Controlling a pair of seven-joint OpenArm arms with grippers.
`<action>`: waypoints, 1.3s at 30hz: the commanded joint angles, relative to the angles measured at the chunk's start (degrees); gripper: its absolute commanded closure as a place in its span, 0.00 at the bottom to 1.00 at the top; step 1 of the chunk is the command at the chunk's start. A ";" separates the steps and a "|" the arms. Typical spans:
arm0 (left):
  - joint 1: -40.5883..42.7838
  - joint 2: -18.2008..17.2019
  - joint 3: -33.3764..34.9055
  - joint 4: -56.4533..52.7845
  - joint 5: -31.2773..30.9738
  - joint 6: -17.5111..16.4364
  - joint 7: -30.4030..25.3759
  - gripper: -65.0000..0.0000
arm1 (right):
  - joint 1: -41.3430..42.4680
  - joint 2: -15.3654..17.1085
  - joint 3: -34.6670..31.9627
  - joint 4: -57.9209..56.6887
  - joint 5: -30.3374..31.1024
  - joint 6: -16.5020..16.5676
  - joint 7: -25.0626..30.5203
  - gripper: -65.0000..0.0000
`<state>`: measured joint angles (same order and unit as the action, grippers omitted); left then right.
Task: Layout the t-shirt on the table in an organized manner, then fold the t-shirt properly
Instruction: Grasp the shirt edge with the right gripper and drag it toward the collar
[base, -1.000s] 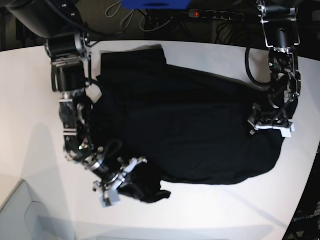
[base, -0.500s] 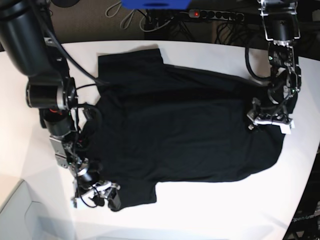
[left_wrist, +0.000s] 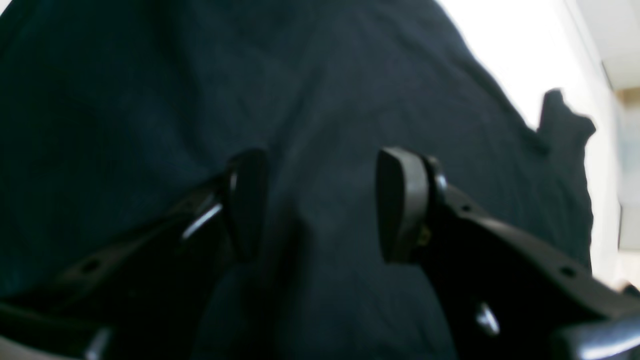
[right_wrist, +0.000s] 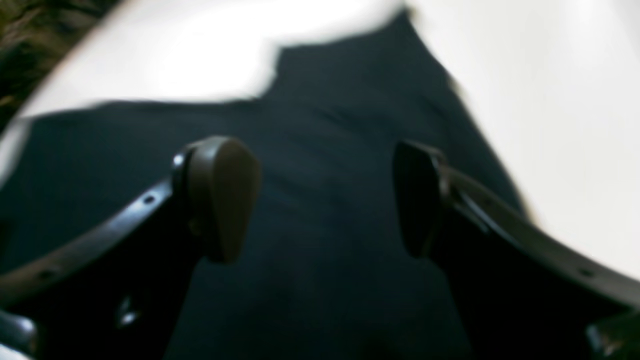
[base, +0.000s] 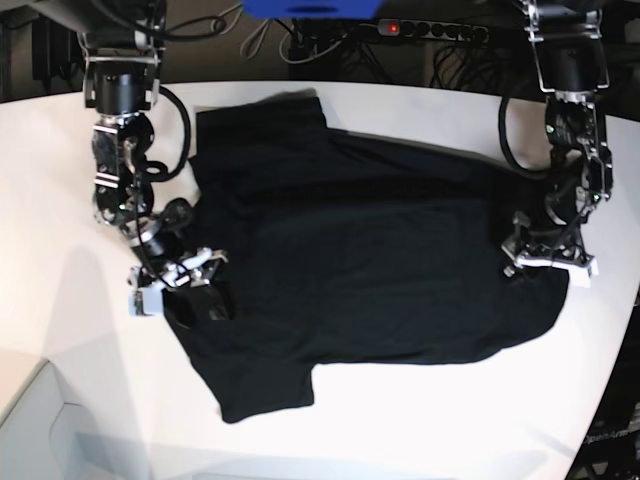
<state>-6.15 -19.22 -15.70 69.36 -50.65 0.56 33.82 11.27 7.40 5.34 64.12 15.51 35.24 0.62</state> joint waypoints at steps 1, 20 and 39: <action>-2.15 -0.95 -0.25 -0.04 -0.56 -0.43 -0.81 0.48 | -1.38 0.65 0.15 3.00 0.45 0.32 -0.32 0.31; -8.75 -1.04 -0.08 -14.99 2.52 -0.51 -0.99 0.48 | -17.64 1.44 0.06 14.17 0.27 0.32 -6.21 0.31; -8.75 -0.07 -0.43 -14.99 6.39 -0.51 -0.99 0.48 | -20.19 1.26 -5.39 13.90 0.36 0.32 -6.21 0.70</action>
<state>-14.46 -18.76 -16.05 54.35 -45.17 -0.91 31.55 -9.39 8.40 -0.27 76.93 15.09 35.09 -6.61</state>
